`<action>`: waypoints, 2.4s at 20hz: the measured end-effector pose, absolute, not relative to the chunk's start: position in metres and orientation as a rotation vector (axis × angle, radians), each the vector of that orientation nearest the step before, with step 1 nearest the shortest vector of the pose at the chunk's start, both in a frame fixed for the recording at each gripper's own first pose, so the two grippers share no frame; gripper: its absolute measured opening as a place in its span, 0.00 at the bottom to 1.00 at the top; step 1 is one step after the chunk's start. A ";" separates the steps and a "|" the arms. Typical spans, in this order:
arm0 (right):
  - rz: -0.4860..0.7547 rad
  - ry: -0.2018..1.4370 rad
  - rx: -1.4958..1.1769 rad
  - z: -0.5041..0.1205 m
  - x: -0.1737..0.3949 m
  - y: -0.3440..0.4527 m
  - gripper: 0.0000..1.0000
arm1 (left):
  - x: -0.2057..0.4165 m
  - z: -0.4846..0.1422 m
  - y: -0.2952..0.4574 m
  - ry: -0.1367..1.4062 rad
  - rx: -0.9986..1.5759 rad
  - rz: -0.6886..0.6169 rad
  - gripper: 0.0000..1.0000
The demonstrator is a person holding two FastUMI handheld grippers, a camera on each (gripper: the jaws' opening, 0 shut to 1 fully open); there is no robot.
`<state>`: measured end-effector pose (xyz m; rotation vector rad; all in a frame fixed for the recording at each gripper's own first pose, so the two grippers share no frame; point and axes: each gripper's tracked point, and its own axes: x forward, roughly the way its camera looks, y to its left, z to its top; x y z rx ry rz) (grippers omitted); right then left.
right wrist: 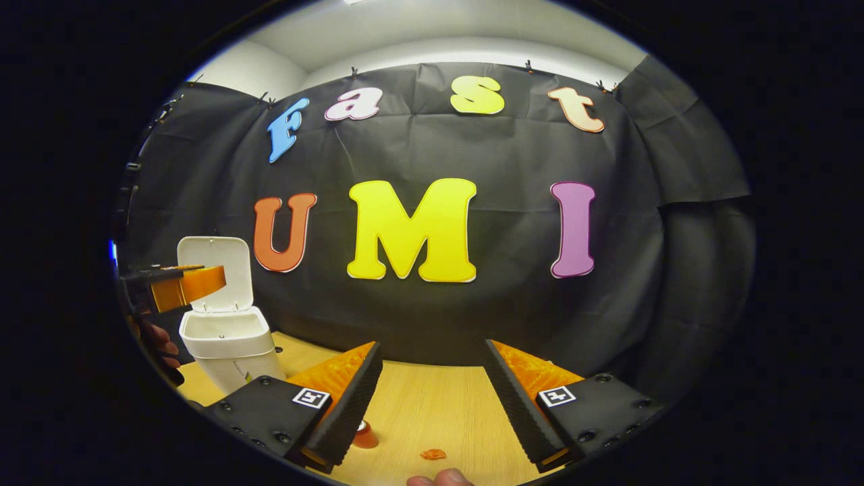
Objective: Press the lid of the desktop garbage bin to open it, pick up the crumpled paper on the desktop and throw it into the bin, then pick up the pop can on the desktop and drop it into the bin, and finally close the garbage bin lid.
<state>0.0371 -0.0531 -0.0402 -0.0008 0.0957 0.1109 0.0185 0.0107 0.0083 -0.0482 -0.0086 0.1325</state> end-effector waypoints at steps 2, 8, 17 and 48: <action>0.115 0.117 -0.011 -0.052 0.038 -0.053 0.96 | 0.012 0.009 0.006 -0.015 -0.027 0.114 0.95; 0.155 0.226 -0.010 -0.107 0.036 -0.051 0.96 | -0.001 0.005 -0.005 -0.011 -0.011 0.074 1.00; 0.229 0.534 -0.079 -0.252 0.034 -0.058 0.96 | -0.028 -0.021 -0.002 0.112 -0.067 0.088 0.99; 0.214 0.833 -0.085 -0.408 0.075 -0.068 0.41 | -0.076 -0.018 0.021 0.199 -0.014 0.234 1.00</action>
